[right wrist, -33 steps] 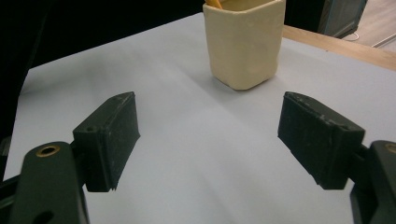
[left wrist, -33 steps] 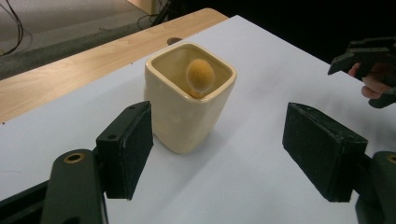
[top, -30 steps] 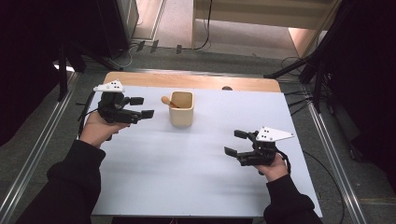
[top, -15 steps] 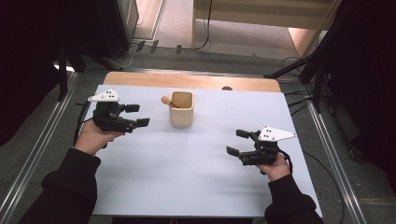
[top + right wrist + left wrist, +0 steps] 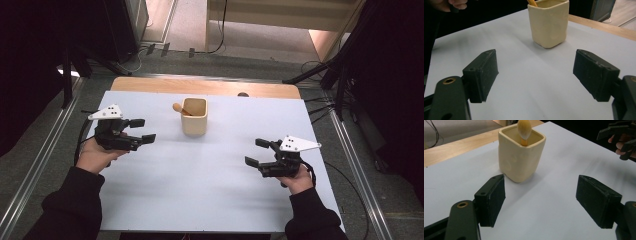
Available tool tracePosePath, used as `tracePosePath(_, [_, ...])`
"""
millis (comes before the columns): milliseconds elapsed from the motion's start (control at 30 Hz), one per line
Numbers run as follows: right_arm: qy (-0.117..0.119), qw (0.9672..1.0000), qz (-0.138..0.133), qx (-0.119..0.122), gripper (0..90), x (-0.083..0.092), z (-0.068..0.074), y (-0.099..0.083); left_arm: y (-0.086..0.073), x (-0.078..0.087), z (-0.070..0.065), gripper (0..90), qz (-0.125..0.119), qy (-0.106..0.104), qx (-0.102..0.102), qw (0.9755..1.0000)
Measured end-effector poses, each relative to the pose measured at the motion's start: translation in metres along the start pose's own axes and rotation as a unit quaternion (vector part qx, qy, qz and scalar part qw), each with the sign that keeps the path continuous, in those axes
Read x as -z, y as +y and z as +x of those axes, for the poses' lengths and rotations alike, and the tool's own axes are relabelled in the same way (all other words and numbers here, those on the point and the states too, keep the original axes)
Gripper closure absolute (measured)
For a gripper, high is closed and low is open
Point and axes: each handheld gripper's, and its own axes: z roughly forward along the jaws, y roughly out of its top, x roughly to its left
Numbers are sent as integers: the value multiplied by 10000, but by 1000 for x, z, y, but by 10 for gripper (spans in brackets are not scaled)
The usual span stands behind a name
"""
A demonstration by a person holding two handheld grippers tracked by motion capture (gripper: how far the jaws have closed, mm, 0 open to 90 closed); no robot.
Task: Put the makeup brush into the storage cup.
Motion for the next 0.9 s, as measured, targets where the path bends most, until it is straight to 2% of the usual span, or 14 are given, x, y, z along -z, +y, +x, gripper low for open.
tracePosePath(100, [-5, 10000, 3, -9, 206, 1, 0, -1, -5, 2, -1, 241, 47, 40, 4, 10000])
tracePosePath(167, [0, 10000, 7, -5, 206, 1, 0, -1, -10, 3, -2, 240, -8, 24, -1, 10000])
tracePosePath(300, [-2, 10000, -12, -12, 205, 2, 0, -1, -17, 7, -4, 240, 38, -6, -99, 9999])
tracePosePath(367, [-6, 10000, -27, -17, 205, 4, -1, -1, -22, 8, -6, 238, -18, 33, -158, 9999])
tracePosePath(667, [-36, 10000, -18, -23, 205, 7, -2, -3, -41, 19, -5, 238, -137, 139, -94, 9998])
tracePosePath(700, [-43, 10000, -24, -14, 205, 8, -2, -3, -42, 20, -5, 238, -94, 145, -80, 9998])
tracePosePath(800, [-34, 10000, -27, -11, 205, 9, -3, -3, -46, 23, -6, 240, -143, 186, -165, 9996])
tracePosePath(900, [-47, 10000, -21, -22, 205, 11, -3, -4, -51, 25, -5, 239, -140, 201, -138, 9996])
